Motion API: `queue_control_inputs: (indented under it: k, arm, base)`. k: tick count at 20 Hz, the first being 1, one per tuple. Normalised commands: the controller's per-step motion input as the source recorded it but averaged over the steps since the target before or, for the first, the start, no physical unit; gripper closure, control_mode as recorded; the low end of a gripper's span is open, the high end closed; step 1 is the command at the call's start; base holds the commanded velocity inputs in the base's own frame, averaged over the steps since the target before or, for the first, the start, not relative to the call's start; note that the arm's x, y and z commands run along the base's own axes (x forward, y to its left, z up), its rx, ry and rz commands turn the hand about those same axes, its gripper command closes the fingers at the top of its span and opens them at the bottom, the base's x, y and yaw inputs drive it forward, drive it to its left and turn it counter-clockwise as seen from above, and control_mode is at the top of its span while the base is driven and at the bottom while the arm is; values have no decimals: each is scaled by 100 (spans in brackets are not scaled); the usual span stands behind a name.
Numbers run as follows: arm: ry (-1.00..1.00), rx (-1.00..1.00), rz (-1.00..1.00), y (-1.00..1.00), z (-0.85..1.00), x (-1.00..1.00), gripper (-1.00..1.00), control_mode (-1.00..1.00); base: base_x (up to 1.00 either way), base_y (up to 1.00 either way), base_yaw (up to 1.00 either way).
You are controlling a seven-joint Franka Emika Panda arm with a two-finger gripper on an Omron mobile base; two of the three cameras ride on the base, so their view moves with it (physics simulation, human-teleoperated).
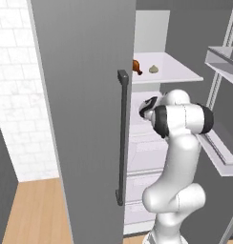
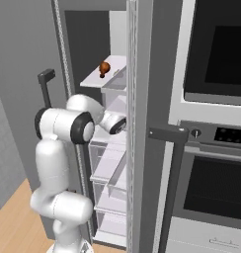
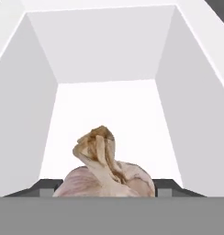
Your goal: Place one garlic and one chicken drumstick in each tupperware on the nearby counter, to pack two identical lunches.
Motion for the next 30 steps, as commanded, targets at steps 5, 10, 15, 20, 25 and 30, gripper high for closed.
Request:
queue_control_inputs:
  k: [5, 10, 15, 20, 25, 30]
  arm:
    - [8, -6, 11, 35, 21, -100, 100, -100]
    - [9, -4, 11, 26, 52, -100, 100, -100]
    - [18, -1, 9, 30, 96, -100, 100, -100]
    - [4, -3, 11, 18, 87, -100, 100, -100]
    - [-16, -2, 7, 0, 38, -100, 100, -100]
    - [-23, -3, 4, 2, 27, -100, 100, -100]
  base:
    - [0, 0, 0]
    - [0, 0, 0]
    - [0, 0, 0]
    - [0, 0, 0]
    - [0, 0, 0]
    - [0, 0, 0]
